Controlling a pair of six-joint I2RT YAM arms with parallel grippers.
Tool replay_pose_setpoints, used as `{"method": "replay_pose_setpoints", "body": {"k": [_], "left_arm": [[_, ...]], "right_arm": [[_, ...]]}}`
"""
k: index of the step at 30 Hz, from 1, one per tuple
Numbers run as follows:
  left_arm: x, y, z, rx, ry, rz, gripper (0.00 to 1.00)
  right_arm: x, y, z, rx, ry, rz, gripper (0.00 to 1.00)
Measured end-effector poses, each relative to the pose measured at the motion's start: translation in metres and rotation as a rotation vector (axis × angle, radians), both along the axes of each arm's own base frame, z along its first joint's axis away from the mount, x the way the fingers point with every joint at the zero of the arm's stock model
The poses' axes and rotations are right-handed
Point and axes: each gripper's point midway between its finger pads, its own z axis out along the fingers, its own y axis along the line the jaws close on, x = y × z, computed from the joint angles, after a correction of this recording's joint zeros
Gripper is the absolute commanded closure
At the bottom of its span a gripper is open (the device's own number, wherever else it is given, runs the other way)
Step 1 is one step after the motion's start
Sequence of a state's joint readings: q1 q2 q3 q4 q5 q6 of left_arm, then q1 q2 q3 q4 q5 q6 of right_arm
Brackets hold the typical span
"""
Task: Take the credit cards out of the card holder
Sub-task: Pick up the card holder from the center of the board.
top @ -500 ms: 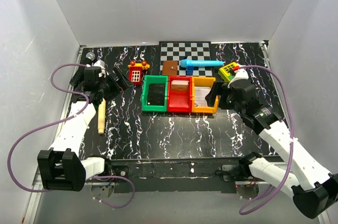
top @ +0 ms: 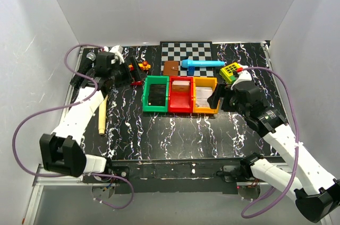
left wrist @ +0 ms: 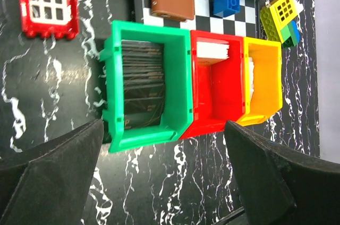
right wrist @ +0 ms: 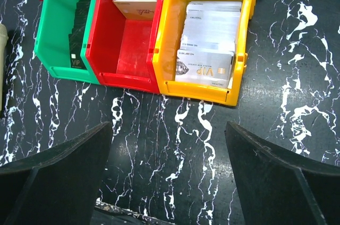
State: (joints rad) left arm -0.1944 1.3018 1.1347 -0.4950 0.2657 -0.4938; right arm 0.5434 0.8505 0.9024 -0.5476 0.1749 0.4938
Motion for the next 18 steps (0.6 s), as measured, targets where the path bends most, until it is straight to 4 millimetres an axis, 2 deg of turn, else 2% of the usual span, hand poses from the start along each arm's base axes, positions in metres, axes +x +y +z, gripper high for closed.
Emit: {"method": "replay_pose_setpoints", "body": {"k": [3,10,18], "left_arm": [[0.019,-0.018,0.001,0.022,-0.004,-0.044,0.02],[0.061,-0.047,-0.021,0.087,0.031,-0.061,0.02],[0.144,-0.077,-0.017,0.16,-0.049,-0.083,0.03]], "right_arm": [[0.0,0.0,0.0,-0.004,0.001,0.004,0.06],[0.002,0.001,0.0,-0.024,0.0,0.015,0.08],[0.003,0.003,-0.004,-0.027,0.014,0.023,0.11]]}}
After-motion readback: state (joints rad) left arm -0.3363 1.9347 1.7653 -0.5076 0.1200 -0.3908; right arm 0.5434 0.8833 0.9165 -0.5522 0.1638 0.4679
